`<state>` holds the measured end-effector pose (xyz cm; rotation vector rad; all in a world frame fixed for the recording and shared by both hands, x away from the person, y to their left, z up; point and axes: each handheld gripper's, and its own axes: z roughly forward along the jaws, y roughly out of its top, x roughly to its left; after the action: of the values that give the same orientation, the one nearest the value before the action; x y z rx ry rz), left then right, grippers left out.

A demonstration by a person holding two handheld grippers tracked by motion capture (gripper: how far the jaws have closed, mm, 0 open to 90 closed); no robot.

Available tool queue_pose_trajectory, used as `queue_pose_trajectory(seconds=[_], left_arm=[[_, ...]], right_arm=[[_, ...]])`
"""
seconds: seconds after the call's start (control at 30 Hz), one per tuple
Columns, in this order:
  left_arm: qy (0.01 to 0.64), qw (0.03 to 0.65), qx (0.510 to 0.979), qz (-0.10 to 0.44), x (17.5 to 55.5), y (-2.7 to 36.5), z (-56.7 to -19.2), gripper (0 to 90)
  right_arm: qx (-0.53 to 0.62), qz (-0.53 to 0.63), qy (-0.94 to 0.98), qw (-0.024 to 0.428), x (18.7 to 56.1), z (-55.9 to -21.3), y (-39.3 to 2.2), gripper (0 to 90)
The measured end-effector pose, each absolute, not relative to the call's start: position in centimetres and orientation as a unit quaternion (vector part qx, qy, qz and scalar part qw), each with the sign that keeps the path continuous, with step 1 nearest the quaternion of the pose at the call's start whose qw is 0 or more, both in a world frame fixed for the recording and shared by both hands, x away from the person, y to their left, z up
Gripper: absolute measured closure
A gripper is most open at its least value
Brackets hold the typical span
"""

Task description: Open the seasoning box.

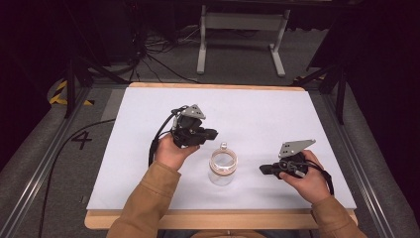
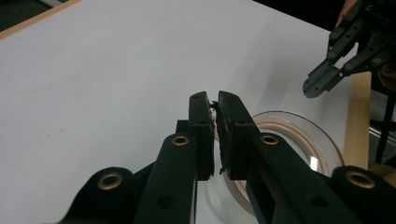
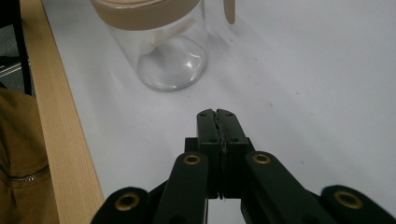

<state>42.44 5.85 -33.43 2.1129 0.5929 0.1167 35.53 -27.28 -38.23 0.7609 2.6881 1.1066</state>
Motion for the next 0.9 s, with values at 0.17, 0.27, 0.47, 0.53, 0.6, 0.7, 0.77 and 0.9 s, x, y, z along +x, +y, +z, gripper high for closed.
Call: queue_pose_trajectory(seconds=[0.17, 0.27, 0.47, 0.53, 0.6, 0.7, 0.77, 0.9], left_arm=[[0.241, 0.447, 0.860, 0.048, 43.2, 5.3, -35.0, 87.0], [0.241, 0.446, 0.861, 0.046, 43.3, 5.0, -35.3, 87.0], [0.238, 0.443, 0.863, 0.057, 43.0, 4.5, -35.8, 87.0], [0.231, 0.449, 0.862, 0.050, 42.9, 4.3, -35.9, 87.1], [0.221, 0.448, 0.865, 0.049, 42.7, 3.8, -35.9, 87.1], [0.218, 0.450, 0.865, 0.046, 42.7, 3.6, -35.9, 86.6], [0.220, 0.451, 0.864, 0.041, 42.7, 3.6, -35.9, 86.5], [0.222, 0.453, 0.863, 0.035, 42.8, 3.7, -36.0, 86.8]], right_arm=[[0.247, 0.359, 0.898, 0.061, 35.4, -38.9, -26.5, 90.0], [0.240, 0.352, 0.903, 0.055, 35.4, -39.4, -25.9, 90.0], [0.233, 0.346, 0.908, 0.047, 35.3, -39.8, -25.1, 90.0], [0.228, 0.344, 0.910, 0.046, 35.3, -40.0, -24.8, 90.0], [0.227, 0.341, 0.911, 0.044, 35.2, -40.1, -24.6, 90.0], [0.224, 0.340, 0.912, 0.042, 35.2, -40.2, -24.4, 90.0], [0.224, 0.339, 0.913, 0.042, 35.1, -40.2, -24.4, 90.0], [0.222, 0.341, 0.913, 0.043, 35.0, -40.3, -24.2, 90.0]])
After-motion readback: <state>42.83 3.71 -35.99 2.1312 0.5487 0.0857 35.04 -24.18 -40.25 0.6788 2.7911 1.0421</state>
